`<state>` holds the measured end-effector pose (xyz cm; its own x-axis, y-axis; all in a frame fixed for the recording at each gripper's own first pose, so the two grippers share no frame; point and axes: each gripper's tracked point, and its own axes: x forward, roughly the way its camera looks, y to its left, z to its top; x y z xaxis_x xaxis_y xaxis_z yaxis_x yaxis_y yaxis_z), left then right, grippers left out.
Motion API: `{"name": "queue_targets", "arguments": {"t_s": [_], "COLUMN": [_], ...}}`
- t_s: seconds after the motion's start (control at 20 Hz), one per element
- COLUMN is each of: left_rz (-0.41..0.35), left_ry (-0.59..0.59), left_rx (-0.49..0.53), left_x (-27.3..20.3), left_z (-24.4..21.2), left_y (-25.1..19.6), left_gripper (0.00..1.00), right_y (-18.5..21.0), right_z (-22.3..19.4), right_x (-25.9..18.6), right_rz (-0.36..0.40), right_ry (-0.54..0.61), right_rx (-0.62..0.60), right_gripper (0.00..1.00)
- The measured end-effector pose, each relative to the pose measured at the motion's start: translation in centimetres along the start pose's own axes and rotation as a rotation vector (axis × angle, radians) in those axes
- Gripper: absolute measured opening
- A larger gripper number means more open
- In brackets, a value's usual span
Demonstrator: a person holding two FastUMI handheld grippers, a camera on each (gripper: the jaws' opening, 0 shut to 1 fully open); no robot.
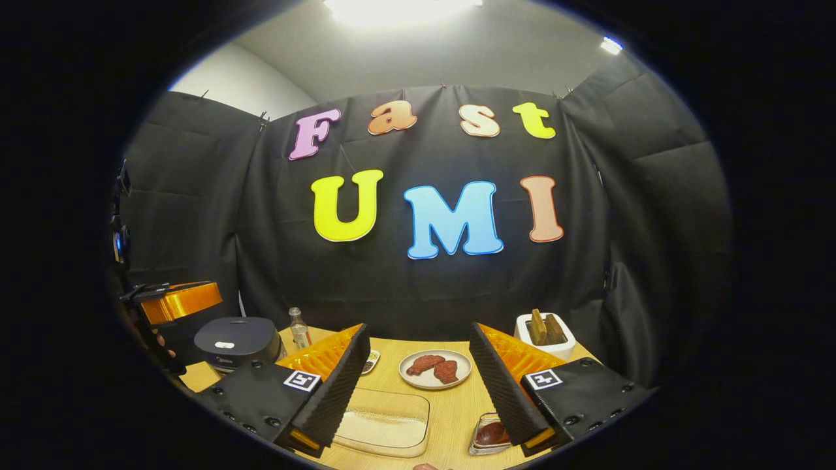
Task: Close the left gripper, press the button to open the rice cooker; take a wooden spoon from the chopstick holder with the right hand, scoop a spoonful of rice and pour it into the rice cooker, then put the wooden spoon back into the chopstick holder.
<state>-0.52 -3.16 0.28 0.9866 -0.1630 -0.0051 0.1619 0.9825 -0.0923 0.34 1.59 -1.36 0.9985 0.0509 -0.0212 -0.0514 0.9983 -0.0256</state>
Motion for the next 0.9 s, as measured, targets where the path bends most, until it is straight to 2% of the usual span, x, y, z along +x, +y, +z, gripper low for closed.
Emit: {"name": "queue_targets", "arguments": {"t_s": [0.1, 0.15, 0.2, 0.25, 0.3, 0.35, 0.4, 0.45, 0.5, 0.55, 0.6, 0.75, 0.8, 0.85, 0.9], "left_rz": [0.031, 0.03, -0.016, -0.06, -0.079, -0.082, -0.07, -0.064, -0.07, -0.044, -0.051, 0.007, 0.024, 0.041, 0.044], "left_ry": [0.009, 0.011, 0.014, 0.008, 0.011, 0.021, 0.029, 0.035, 0.031, 0.019, 0.034, 0.027, 0.032, 0.036, 0.043], "left_rx": [0.021, 0.007, -0.023, -0.055, -0.065, -0.048, -0.016, 0.013, 0.036, 0.029, 0.012, -0.031, -0.055, -0.091, -0.115], "left_x": [-0.6, 0.1, 0.3, 0.2, 0.3, 0.1, 0.1, 0.1, 0.1, 0.7, 0.5, -0.2, -0.2, -0.1, -0.1], "left_z": [-0.3, -0.3, -0.3, -0.2, -0.1, -0.4, -0.4, -0.4, -0.2, -0.1, -0.5, -0.6, -0.7, -0.9, -0.9], "left_y": [1.3, 1.5, 0.5, -0.8, -1.2, -1.0, -0.7, -0.6, -0.9, -0.8, -0.6, 2.5, 3.3, 3.9, 4.4], "left_gripper": [0.63, 0.51, 0.39, 0.35, 0.25, 0.24, 0.25, 0.26, 0.27, 0.24, 0.02, 0.0, 0.0, 0.01, 0.01], "right_y": [0.0, 0.2, 0.4, 0.6, 0.8, 1.1, 1.3, 1.5, 1.5, 1.7, 1.9, 2.0, 2.0, 2.0, 2.2], "right_z": [-0.2, -0.4, -0.5, -0.7, -0.9, -1.1, -1.2, -1.3, -1.4, -1.5, -1.6, -2.0, -2.0, -2.2, -2.1], "right_x": [0.1, 0.3, 0.4, 0.5, 0.5, 0.7, 0.7, 0.8, 0.9, 1.1, 1.2, 1.3, 1.4, 1.5, 1.6], "right_rz": [-0.001, 0.002, 0.007, 0.013, 0.019, 0.024, 0.029, 0.031, 0.034, 0.036, 0.04, 0.051, 0.052, 0.055, 0.061], "right_ry": [0.005, 0.009, 0.014, 0.019, 0.024, 0.029, 0.033, 0.035, 0.036, 0.038, 0.042, 0.046, 0.048, 0.048, 0.047], "right_rx": [-0.006, -0.007, -0.007, -0.01, -0.014, -0.018, -0.023, -0.028, -0.031, -0.032, -0.031, -0.031, -0.029, -0.022, -0.014], "right_gripper": [0.98, 0.98, 0.98, 0.98, 0.98, 0.98, 0.93, 0.93, 0.98, 0.98, 0.98, 0.98, 0.93, 0.98, 0.93]}}
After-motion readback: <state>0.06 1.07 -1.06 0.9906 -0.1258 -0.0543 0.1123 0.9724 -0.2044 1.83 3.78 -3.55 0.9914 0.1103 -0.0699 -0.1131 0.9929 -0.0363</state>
